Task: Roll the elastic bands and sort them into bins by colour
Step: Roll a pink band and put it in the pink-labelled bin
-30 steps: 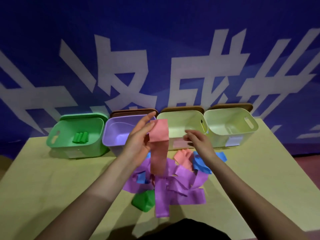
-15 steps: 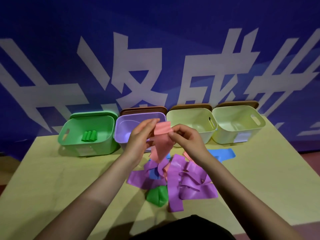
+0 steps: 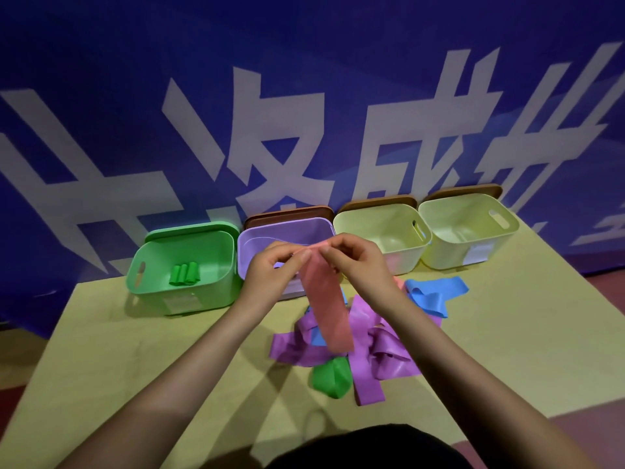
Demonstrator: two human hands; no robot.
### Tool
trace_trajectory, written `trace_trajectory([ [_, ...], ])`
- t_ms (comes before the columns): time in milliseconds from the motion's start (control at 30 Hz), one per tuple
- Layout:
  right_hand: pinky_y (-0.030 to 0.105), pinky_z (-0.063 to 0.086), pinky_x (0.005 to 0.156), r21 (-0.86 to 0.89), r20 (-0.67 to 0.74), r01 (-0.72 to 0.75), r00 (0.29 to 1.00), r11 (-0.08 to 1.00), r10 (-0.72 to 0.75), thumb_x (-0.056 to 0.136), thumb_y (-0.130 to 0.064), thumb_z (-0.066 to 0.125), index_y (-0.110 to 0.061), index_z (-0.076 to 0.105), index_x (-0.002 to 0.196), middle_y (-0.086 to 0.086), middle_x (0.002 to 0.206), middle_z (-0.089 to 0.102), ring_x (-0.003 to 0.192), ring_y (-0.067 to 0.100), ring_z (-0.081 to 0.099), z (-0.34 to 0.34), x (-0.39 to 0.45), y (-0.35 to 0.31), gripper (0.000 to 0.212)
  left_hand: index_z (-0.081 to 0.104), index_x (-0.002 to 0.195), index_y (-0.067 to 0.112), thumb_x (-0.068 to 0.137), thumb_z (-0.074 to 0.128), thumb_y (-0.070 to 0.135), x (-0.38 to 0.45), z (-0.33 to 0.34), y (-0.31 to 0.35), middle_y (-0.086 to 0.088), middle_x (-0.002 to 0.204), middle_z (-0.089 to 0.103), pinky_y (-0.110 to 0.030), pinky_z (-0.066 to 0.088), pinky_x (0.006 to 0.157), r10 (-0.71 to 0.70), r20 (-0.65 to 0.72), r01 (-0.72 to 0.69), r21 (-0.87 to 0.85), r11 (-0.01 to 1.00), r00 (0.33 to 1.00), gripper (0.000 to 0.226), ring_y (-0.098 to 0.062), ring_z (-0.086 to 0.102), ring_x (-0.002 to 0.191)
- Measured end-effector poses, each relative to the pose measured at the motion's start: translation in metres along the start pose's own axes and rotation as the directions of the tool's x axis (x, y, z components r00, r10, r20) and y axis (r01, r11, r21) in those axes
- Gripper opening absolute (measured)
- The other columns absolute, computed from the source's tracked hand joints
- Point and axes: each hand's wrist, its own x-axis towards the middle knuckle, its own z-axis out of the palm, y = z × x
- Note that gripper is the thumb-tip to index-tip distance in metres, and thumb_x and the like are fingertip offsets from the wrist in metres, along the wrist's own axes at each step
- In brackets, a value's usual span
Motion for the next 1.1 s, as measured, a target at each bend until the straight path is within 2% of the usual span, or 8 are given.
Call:
trace_trajectory([
  [267, 0.017, 0.042, 0.058, 0.034, -0.092, -0.037, 0.995, 0.999, 0.040, 0.090, -0.002, 0.061, -0.015, 0.056, 0.066, -0.007, 0.057, 0.055, 0.057, 0.005, 0.050, 0.019, -0.008, 0.004, 0.027, 0.071, 0.082, 0.012, 0.091, 0.060, 0.009, -0.004, -0.016, -0.004, 0.001, 0.078, 0.062, -0.015, 0.042, 0.067, 0.062, 0.076, -0.066, 0.063, 0.996, 0.995, 0.015, 0.000, 0.054, 0.072],
  [400, 0.021, 0.039, 0.065, 0.054, -0.256, -0.015, 0.966, 0.998, 0.028, 0.088, -0.010, 0.066, -0.015, 0.046, 0.072, 0.004, 0.071, 0.048, 0.069, 0.012, 0.047, 0.033, -0.016, 0.009, 0.026, 0.073, 0.086, 0.004, 0.093, 0.058, 0.015, -0.002, -0.021, -0.002, -0.010, 0.080, 0.065, -0.032, 0.048, 0.070, 0.061, 0.066, -0.062, 0.021, 0.998, 0.996, 0.019, -0.011, 0.057, 0.075],
  [467, 0.014, 0.042, 0.073, 0.073, -0.216, 0.004, 0.976, 0.997, 0.012, 0.087, -0.017, 0.067, -0.013, 0.054, 0.086, -0.003, 0.083, 0.056, 0.078, 0.005, 0.052, 0.039, -0.020, 0.013, 0.013, 0.072, 0.079, 0.009, 0.093, 0.058, 0.014, -0.001, -0.022, 0.004, -0.010, 0.076, 0.063, -0.036, 0.049, 0.071, 0.034, 0.032, -0.033, -0.041, 0.999, 0.999, 0.020, -0.014, 0.057, 0.072],
  [567, 0.021, 0.048, 0.082, 0.046, -0.076, -0.061, 0.995, 0.997, 0.064, 0.083, -0.028, 0.064, -0.009, 0.062, 0.103, -0.001, 0.097, 0.066, 0.090, 0.007, 0.060, 0.044, -0.020, 0.017, 0.027, 0.068, 0.072, 0.017, 0.093, 0.058, 0.014, 0.003, -0.024, 0.016, 0.005, 0.066, 0.062, -0.028, 0.048, 0.068, -0.052, -0.033, 0.046, -0.169, 0.985, 0.998, 0.024, -0.009, 0.055, 0.065],
  [700, 0.019, 0.040, 0.059, -0.001, -0.035, -0.130, 0.991, 0.991, 0.130, 0.092, -0.012, 0.063, -0.013, 0.061, 0.076, -0.012, 0.063, 0.055, 0.060, 0.003, 0.047, 0.047, -0.020, 0.023, 0.015, 0.068, 0.073, 0.018, 0.094, 0.058, 0.021, 0.012, -0.026, 0.025, -0.005, 0.075, 0.065, -0.027, 0.049, 0.068, -0.114, -0.086, 0.087, -0.271, 0.959, 0.990, 0.023, -0.012, 0.058, 0.069],
  [900, 0.039, 0.045, 0.075, 0.106, 0.041, -0.264, 0.964, 0.959, 0.261, 0.085, -0.021, 0.065, -0.002, 0.067, 0.091, 0.011, 0.081, 0.062, 0.078, 0.022, 0.055, 0.046, -0.023, 0.039, 0.020, 0.068, 0.072, 0.020, 0.093, 0.060, 0.028, 0.027, -0.023, 0.029, 0.009, 0.063, 0.064, -0.018, 0.049, 0.062, -0.182, -0.184, 0.117, -0.319, 0.940, 0.966, 0.023, -0.003, 0.059, 0.059],
  [967, 0.041, 0.043, 0.074, 0.103, 0.066, -0.315, 0.949, 0.944, 0.309, 0.082, -0.024, 0.066, 0.003, 0.066, 0.093, 0.015, 0.082, 0.060, 0.077, 0.025, 0.053, 0.046, -0.025, 0.047, 0.030, 0.067, 0.073, 0.020, 0.093, 0.060, 0.028, 0.031, -0.024, 0.029, 0.004, 0.069, 0.064, -0.025, 0.049, 0.068, -0.233, -0.210, 0.141, -0.379, 0.915, 0.950, 0.022, -0.010, 0.059, 0.065],
  [1100, 0.031, 0.048, 0.062, 0.120, 0.104, -0.325, 0.944, 0.938, 0.313, 0.091, -0.014, 0.062, -0.007, 0.066, 0.087, 0.007, 0.071, 0.066, 0.064, 0.021, 0.059, 0.037, -0.029, 0.066, 0.009, 0.065, 0.076, 0.019, 0.092, 0.061, 0.026, 0.045, -0.028, 0.025, 0.000, 0.076, 0.062, -0.029, 0.048, 0.072, -0.343, -0.266, 0.173, -0.506, 0.845, 0.901, 0.018, -0.015, 0.057, 0.073],
])
